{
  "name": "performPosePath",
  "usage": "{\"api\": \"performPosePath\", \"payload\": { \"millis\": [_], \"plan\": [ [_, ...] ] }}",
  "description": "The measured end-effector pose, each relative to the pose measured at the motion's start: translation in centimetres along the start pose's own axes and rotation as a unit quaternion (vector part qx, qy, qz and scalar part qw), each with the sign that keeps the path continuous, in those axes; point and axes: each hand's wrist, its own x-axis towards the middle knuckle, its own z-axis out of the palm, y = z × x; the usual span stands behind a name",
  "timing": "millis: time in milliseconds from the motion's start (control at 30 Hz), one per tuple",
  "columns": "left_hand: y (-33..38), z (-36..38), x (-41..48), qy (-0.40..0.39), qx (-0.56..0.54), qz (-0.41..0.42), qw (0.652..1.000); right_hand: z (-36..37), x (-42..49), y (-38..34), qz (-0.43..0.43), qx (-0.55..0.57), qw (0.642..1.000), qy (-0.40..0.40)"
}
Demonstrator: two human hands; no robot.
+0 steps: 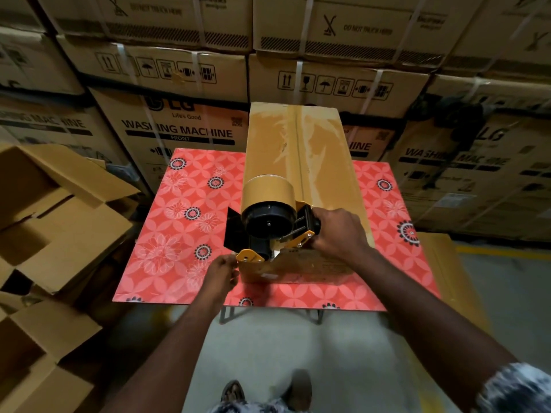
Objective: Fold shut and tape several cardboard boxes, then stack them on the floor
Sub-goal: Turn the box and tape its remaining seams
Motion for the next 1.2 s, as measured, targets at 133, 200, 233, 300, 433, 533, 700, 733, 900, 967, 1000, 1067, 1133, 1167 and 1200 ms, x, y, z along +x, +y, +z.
{"api": "performPosePath", "payload": {
  "millis": [133,200,233,300,433,533,700,733,900,967,1000,1067,1133,1167,1200],
  "plan": [
    [0.4,-0.4,0.2,0.015,-0.015,0.016,1.0,0.1,0.0,0.1,0.004,-0.003,1.0,-0.006],
    [1.6,-0.4,0.3,0.012,-0.036,0.044,0.998,0.2,0.0,0.2,0.004,0.001,1.0,-0.004],
    [1.8,-0.2,0.5,-0.001,-0.043,0.05,0.998,0.2,0.0,0.2,0.004,0.004,1.0,-0.005],
    [1.7,0.0,0.6,-0.02,-0.005,0.045,0.999,0.2,0.0,0.3,0.0,0.007,1.0,-0.005],
    [0.9,-0.7,1.2,0.035,0.163,0.065,0.984,0.0,0.0,0.3,-0.01,0.018,1.0,-0.012],
    [2.9,-0.7,0.1,0.044,0.079,0.124,0.988,-0.3,0.2,0.5,-0.008,0.036,0.999,-0.036],
    [4.1,-0.2,-0.5,-0.004,0.069,0.143,0.987,-0.8,0.3,0.5,-0.005,0.048,0.996,-0.073],
    [4.0,-0.2,-0.5,-0.002,0.071,0.146,0.987,-0.8,0.3,0.4,-0.005,0.044,0.996,-0.077],
    [3.9,0.1,-0.4,0.007,0.09,0.152,0.984,-1.3,0.2,0.2,-0.012,0.047,0.996,-0.078],
    [4.0,0.2,-0.7,0.011,0.085,0.164,0.983,-1.5,0.1,0.1,-0.015,0.042,0.995,-0.085],
    [4.1,0.2,-0.7,0.01,0.085,0.175,0.981,-1.6,0.0,0.2,-0.017,0.035,0.995,-0.09],
    [4.2,0.0,-0.7,-0.001,0.085,0.196,0.977,-2.0,-0.3,0.5,-0.026,0.02,0.995,-0.098],
    [4.1,-0.3,0.0,-0.016,0.075,0.201,0.977,-2.8,-0.7,1.5,-0.041,0.005,0.994,-0.097],
    [4.0,-0.5,0.2,-0.019,0.071,0.201,0.977,-3.3,-1.1,2.2,-0.051,0.004,0.995,-0.089],
    [3.9,-0.5,0.4,-0.019,0.069,0.203,0.977,-3.9,-1.4,3.1,-0.06,0.009,0.995,-0.075]
  ]
}}
